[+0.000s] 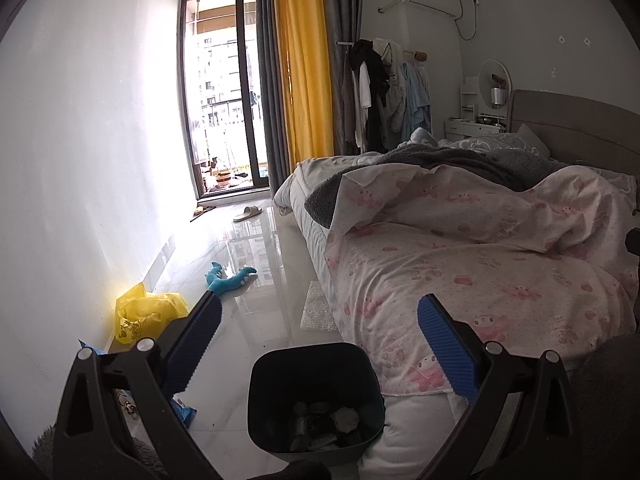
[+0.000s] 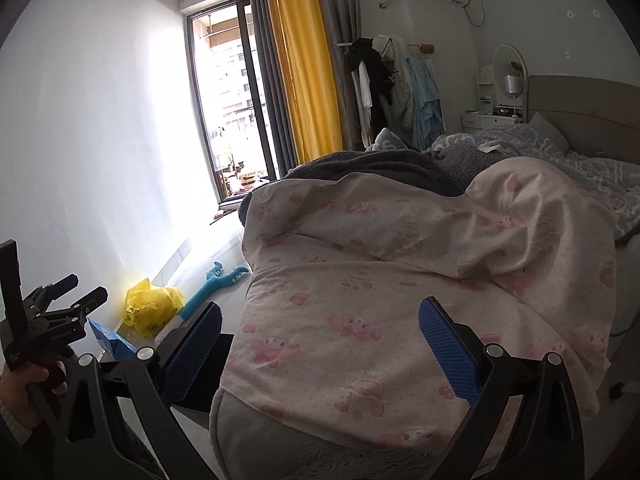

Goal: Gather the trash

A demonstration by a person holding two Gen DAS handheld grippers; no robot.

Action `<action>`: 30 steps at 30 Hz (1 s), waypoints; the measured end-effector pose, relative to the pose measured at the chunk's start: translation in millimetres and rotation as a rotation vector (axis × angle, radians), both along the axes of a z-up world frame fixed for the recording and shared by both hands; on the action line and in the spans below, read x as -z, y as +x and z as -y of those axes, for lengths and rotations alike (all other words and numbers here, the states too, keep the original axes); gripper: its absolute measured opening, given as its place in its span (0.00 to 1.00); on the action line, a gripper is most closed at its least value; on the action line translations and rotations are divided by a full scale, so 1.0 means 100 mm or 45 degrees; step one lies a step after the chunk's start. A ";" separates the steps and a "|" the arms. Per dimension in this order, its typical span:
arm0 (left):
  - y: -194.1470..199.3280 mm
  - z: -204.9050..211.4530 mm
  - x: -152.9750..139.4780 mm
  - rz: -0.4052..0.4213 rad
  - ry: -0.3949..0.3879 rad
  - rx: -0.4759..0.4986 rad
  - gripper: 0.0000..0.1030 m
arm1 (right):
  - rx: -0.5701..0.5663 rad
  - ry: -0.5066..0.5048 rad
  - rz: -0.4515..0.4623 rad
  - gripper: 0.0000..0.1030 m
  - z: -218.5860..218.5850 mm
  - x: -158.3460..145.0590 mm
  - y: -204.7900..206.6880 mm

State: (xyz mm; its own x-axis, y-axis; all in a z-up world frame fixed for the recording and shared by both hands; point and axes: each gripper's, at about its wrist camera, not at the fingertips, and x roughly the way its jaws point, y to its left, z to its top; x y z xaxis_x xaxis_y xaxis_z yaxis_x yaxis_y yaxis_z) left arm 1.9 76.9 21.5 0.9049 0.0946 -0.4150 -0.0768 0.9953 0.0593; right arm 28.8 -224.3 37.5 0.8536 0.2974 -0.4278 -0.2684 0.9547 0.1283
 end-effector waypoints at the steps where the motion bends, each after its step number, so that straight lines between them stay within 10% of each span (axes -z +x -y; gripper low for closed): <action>1: 0.00 0.00 0.01 -0.002 -0.007 0.000 0.97 | -0.003 -0.001 0.000 0.97 -0.01 0.00 -0.01; 30: 0.04 -0.02 0.06 -0.022 -0.071 -0.006 0.97 | -0.049 -0.053 0.005 0.97 -0.13 -0.01 -0.02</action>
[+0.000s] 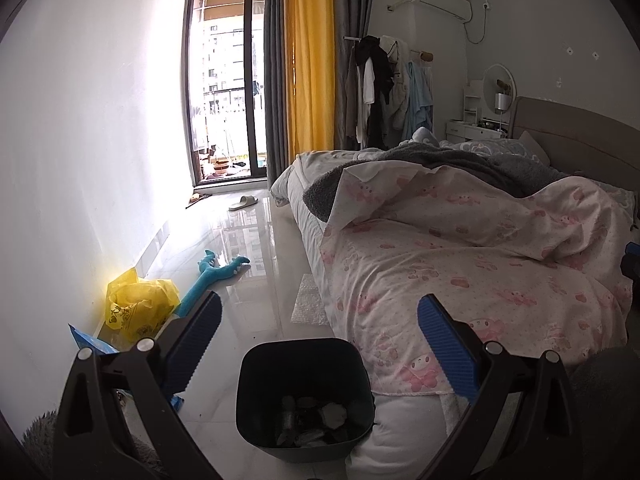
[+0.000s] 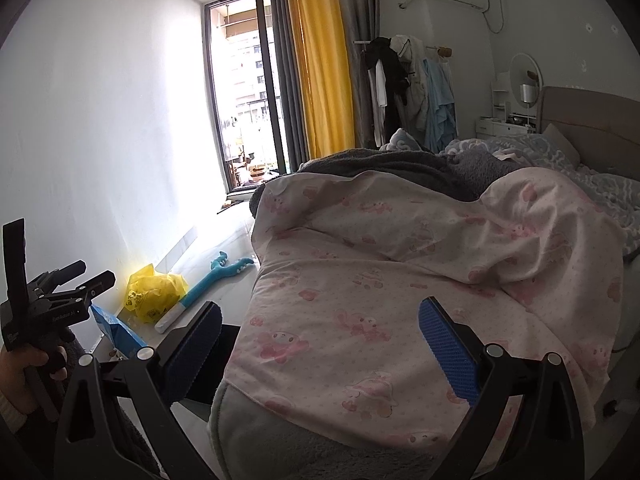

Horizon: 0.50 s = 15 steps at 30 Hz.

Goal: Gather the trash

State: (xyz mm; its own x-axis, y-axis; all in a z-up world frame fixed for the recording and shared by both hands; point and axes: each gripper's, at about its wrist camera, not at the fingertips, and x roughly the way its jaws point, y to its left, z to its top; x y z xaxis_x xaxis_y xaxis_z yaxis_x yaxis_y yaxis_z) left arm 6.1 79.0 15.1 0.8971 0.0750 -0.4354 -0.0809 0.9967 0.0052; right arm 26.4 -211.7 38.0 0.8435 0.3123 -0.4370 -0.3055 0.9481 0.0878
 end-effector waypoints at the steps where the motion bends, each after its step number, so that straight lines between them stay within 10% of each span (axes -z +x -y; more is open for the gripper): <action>1: 0.00 0.00 0.00 0.000 0.001 0.000 0.97 | 0.000 0.000 0.000 0.97 0.00 0.00 0.00; 15: 0.01 -0.02 -0.01 -0.001 0.000 -0.002 0.97 | 0.001 -0.001 0.000 0.97 -0.01 0.00 -0.01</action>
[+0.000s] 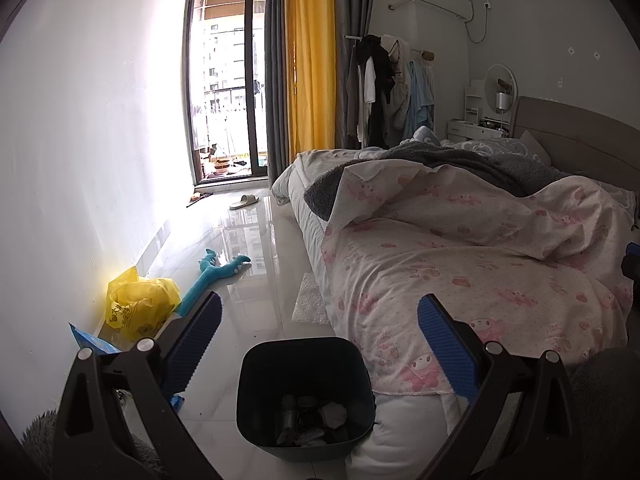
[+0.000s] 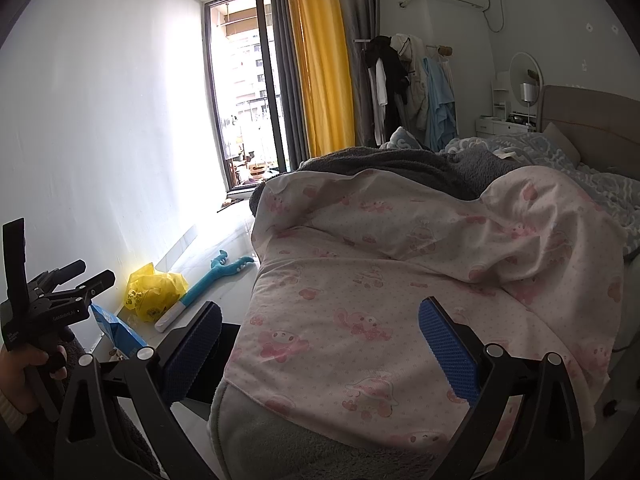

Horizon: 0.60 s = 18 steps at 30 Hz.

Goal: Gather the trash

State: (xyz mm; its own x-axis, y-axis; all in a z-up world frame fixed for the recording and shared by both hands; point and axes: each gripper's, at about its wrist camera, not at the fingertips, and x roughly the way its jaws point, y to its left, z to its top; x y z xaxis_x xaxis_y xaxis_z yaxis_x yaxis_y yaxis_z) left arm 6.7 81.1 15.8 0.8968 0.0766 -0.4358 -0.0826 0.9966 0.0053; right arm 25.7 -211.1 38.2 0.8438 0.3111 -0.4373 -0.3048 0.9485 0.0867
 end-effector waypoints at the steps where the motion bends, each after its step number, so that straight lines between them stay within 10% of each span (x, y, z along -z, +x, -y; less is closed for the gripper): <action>1: 0.00 0.00 0.00 0.001 0.000 0.000 0.97 | 0.000 0.000 0.000 0.97 0.00 0.00 0.00; 18: -0.01 0.00 0.00 -0.004 0.010 0.006 0.97 | -0.008 -0.002 -0.005 0.97 0.02 0.02 0.02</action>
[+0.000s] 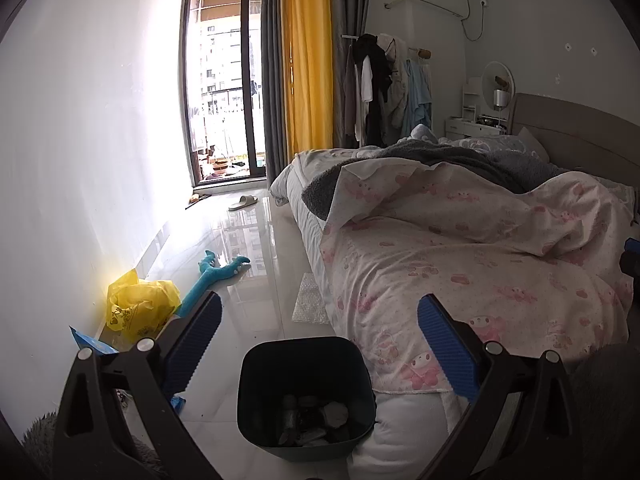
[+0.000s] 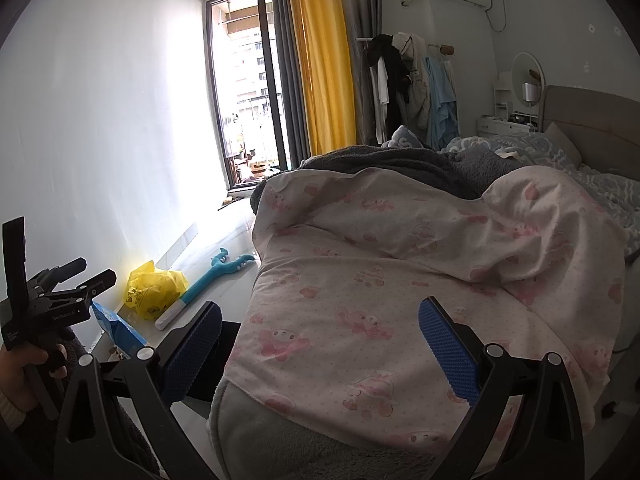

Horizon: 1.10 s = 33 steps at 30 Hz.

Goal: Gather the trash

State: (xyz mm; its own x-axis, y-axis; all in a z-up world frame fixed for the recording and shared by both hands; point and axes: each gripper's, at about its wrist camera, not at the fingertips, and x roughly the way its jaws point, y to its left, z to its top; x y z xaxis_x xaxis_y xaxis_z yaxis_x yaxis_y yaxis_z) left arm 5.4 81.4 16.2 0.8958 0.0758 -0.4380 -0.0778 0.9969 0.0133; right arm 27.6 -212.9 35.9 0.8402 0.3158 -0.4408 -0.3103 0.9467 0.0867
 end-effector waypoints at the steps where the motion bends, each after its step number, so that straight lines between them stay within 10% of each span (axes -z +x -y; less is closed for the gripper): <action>1: 0.00 0.00 0.00 0.000 0.000 0.000 0.97 | 0.000 -0.001 0.000 0.97 0.00 0.00 0.00; 33: 0.00 -0.01 0.01 -0.005 -0.003 -0.007 0.97 | -0.007 -0.004 -0.008 0.97 0.00 0.03 0.01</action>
State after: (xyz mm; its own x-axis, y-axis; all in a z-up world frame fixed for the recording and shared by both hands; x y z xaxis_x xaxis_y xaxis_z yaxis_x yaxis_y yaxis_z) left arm 5.2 82.1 15.5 0.8935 0.0794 -0.4420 -0.0831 0.9965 0.0111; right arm 28.8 -213.3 33.4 0.8356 0.3191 -0.4472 -0.3150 0.9452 0.0860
